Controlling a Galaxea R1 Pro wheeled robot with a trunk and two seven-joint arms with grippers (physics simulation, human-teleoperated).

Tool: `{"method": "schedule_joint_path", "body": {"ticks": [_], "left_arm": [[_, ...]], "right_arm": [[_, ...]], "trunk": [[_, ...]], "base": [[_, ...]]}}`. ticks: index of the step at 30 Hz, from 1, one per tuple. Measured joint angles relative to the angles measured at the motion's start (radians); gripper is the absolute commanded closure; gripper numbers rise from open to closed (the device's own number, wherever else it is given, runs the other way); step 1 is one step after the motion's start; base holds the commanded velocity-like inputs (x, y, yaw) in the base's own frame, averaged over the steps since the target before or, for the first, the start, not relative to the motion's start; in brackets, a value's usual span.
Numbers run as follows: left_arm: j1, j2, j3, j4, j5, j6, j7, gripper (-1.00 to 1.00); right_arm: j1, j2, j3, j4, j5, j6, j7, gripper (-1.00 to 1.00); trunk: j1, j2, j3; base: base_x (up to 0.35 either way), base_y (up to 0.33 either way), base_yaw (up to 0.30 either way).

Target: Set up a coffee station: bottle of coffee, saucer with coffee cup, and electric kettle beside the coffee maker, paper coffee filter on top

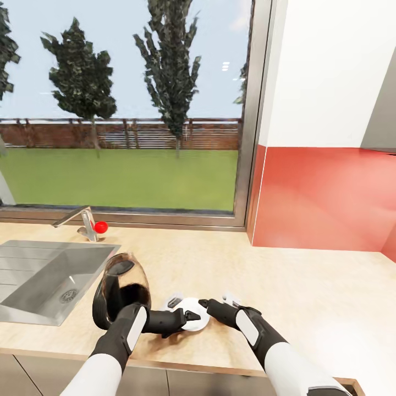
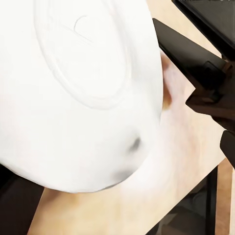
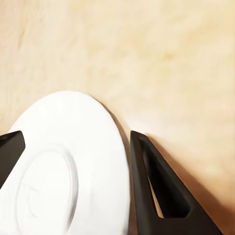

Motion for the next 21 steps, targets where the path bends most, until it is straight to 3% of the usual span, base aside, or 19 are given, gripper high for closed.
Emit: {"method": "schedule_joint_path", "body": {"ticks": [21], "left_arm": [[0.000,0.000,0.000,-0.001,0.000,0.001,-0.001,-1.00]], "right_arm": [[0.000,0.000,0.001,-0.001,-0.001,0.001,0.002,-1.00]], "trunk": [[0.000,0.000,0.000]], "base": [[0.000,0.000,0.000]]}}
